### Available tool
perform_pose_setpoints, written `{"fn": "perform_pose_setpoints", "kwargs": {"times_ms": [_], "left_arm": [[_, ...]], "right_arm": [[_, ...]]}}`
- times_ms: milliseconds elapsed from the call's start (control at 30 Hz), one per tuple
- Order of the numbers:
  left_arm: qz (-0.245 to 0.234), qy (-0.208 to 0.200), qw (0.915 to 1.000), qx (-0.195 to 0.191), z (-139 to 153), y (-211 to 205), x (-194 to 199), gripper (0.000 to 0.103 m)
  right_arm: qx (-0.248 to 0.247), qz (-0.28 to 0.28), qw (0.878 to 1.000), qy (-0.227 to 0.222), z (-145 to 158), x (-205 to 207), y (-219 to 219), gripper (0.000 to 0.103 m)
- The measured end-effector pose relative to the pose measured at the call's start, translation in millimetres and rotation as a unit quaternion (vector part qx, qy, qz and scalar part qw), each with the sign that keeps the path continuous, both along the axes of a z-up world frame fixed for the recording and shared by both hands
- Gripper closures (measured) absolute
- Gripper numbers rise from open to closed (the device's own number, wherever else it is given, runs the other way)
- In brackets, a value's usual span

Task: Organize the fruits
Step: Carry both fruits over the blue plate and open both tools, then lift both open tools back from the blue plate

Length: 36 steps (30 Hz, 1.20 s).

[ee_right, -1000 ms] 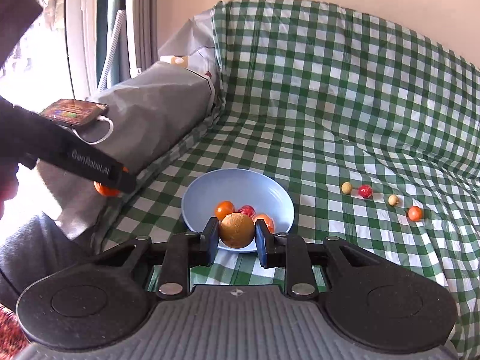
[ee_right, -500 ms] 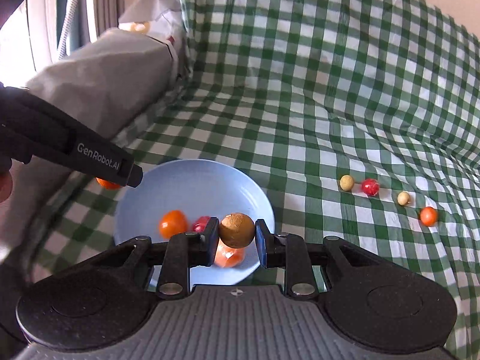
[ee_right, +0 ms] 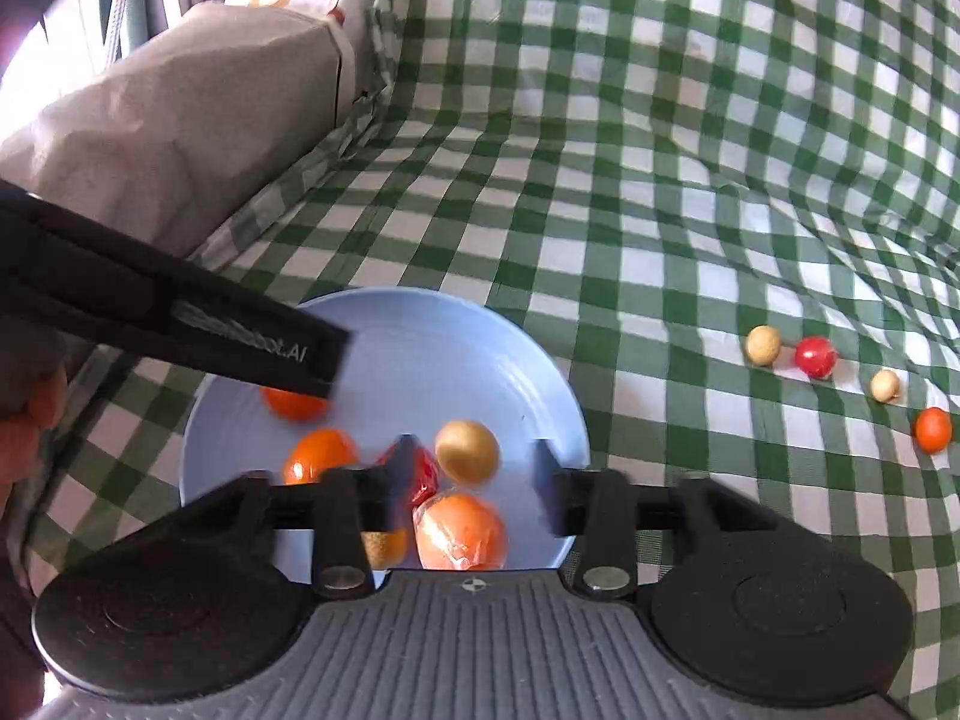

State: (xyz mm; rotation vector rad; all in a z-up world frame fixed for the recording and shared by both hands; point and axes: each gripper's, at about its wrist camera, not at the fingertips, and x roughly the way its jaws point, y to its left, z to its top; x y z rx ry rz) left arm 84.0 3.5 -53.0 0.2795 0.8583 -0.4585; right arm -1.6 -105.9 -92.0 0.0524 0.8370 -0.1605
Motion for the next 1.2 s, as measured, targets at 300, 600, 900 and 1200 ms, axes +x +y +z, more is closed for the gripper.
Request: {"fn": "perform_pose_setpoints", "kwargs": {"times_ms": [300, 600, 900, 1200], "left_arm": [[0.029, 0.017, 0.9993, 0.017, 34.8, 60.4, -79.2, 0.0], [0.043, -0.011, 0.9987, 0.024, 58.8, 98.7, -143.7, 0.0], [0.035, -0.039, 0.9986, 0.009, 78.9, 98.9, -167.6, 0.0], [0.033, -0.054, 0.998, 0.005, 88.4, 100.6, -178.0, 0.0]], "right_arm": [[0.007, -0.022, 1.0, -0.017, 53.5, -90.3, 23.9, 0.008], [-0.009, -0.034, 0.998, -0.06, 86.6, -154.6, 66.3, 0.004], [-0.028, -0.036, 0.994, -0.095, 103.4, -185.1, 80.8, 0.003], [-0.031, -0.042, 0.993, -0.109, 110.9, -194.6, 84.9, 0.003]]}}
